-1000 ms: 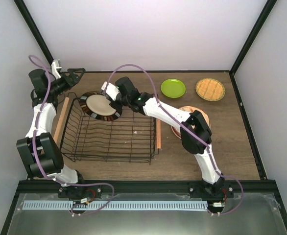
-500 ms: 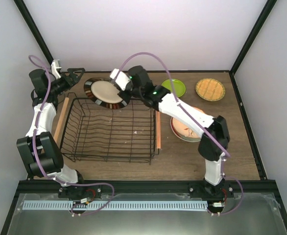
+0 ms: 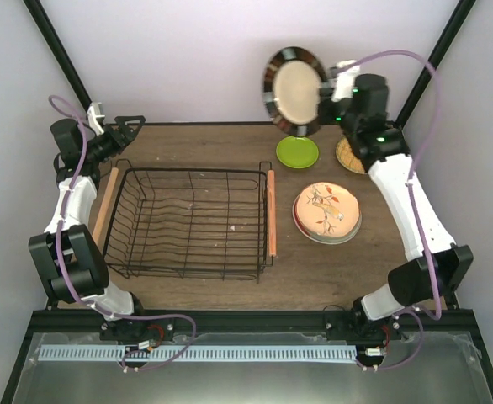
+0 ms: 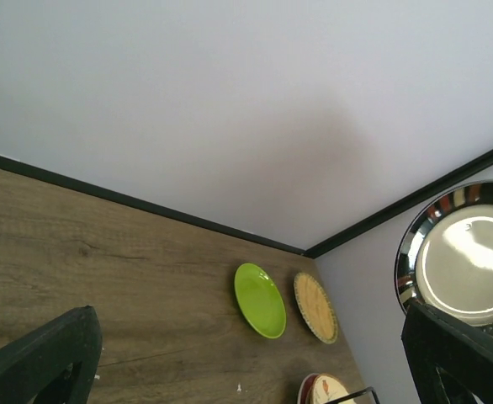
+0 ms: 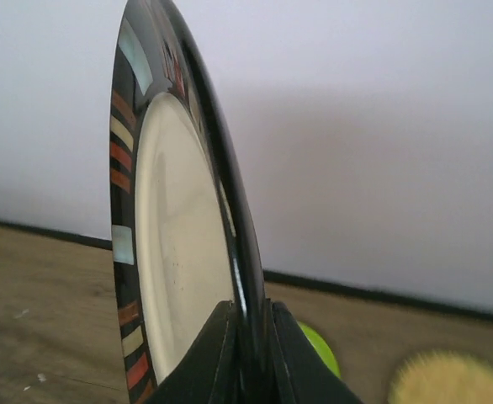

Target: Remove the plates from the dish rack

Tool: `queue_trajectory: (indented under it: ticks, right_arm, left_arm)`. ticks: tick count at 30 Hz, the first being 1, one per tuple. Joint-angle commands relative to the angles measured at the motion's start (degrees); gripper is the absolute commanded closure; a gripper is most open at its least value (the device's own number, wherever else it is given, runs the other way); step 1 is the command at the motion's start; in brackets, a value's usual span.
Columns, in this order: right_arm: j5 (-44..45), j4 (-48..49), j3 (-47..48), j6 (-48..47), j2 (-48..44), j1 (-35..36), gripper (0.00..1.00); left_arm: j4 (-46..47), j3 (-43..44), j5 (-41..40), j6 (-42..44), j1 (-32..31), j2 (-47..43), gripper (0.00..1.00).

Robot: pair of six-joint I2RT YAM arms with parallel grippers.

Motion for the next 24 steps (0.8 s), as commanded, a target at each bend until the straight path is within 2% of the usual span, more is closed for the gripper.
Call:
queue_trajectory:
  ticks: [1,4,7,12,16,24]
  right_arm:
    - [-0.9,-6.4,-2.3,16.0,-5.0,-9.1,0.99]
    - [-6.6,-10.1,-9.3,22.7,-7.9,-16.2,0.99]
    - [-16.2,-9.6,-18.3,28.2,-11.7,-23.7,0.99]
    - [-28.6,-8.5,-29.3,30.7,-15.9,-32.2,0.99]
    - [-32.8,-9.7,-35.0,30.0,-17.0,-35.2,0.99]
    - [-37.6,-6.4,-43.7,31.5,-17.3,-36.0,0.99]
  left_arm:
    - [1.9,0.5,0.2,-0.3,-0.1,0.6,0.00]
    - [1.9,0.4,0.3,-0.4,0.0,0.6,0.00]
    - [1.8,0.6,0.5,-0.5,0.0,0.6,0.00]
    - [1.3,0.5,0.7,-0.1,-0.1,0.4,0.00]
    - [1.2,0.7,0.8,-0.2,-0.1,0.5,0.00]
    - [1.1,0.6,1.1,-0.2,-0.3,0.3,0.00]
